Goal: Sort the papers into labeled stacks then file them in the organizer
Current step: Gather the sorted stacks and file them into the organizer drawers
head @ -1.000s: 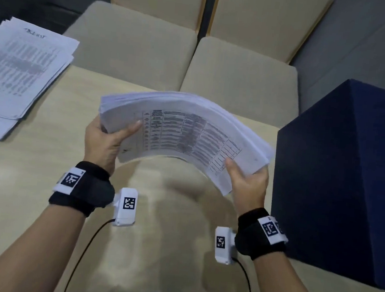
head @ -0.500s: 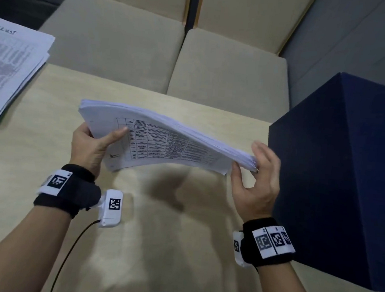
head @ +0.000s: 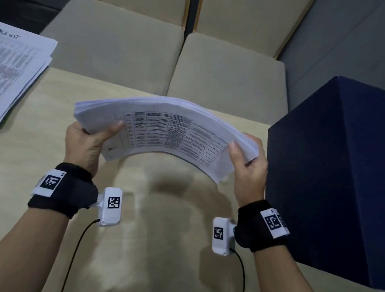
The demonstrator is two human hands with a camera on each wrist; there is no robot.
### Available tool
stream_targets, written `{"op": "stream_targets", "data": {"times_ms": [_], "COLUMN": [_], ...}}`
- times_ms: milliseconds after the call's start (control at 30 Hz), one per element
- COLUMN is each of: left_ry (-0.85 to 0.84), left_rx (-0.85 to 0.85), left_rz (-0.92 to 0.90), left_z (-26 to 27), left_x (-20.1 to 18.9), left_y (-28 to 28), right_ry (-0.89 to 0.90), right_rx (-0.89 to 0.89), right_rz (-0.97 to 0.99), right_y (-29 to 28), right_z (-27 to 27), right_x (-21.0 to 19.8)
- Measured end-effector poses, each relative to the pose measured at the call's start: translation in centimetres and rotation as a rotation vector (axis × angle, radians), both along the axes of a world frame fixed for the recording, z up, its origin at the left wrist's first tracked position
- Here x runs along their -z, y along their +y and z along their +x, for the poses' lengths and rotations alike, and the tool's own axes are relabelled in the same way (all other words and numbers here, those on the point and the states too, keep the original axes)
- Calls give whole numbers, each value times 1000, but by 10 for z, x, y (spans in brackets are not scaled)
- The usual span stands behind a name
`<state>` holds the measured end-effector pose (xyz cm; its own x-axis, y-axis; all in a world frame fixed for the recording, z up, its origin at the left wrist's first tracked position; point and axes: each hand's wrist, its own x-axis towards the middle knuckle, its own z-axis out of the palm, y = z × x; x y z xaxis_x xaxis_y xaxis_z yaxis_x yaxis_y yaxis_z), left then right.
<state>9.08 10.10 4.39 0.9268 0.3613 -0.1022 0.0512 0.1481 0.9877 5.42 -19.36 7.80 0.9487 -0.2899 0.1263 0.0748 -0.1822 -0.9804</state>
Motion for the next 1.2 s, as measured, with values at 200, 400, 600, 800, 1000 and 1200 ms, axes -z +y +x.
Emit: {"op": "stream_targets", "data": {"times_ms": [200, 400, 600, 800, 1000, 1200], "left_ry": [4, 35, 37, 58, 57, -67], "left_rx": [-57, -184, -183, -11, 50, 36], "left_rz": [-44, -71, -87, 7, -32, 8], "left_z": [1, 18, 22, 19, 21, 15], "left_x": [1, -10, -10, 3, 1, -23], "left_y": [11, 2, 4, 14, 17, 21], "right_ry": [-29, -82, -80, 23, 101, -62], "right_rx": [163, 203, 218, -99, -115, -40], "right_rz": [118, 23, -41, 37, -160, 14], "right_y": [21, 25, 24, 8, -5, 5], "right_z": [14, 20, 30, 23, 21, 27], "right_x": [2, 1, 1, 3, 27, -7]}}
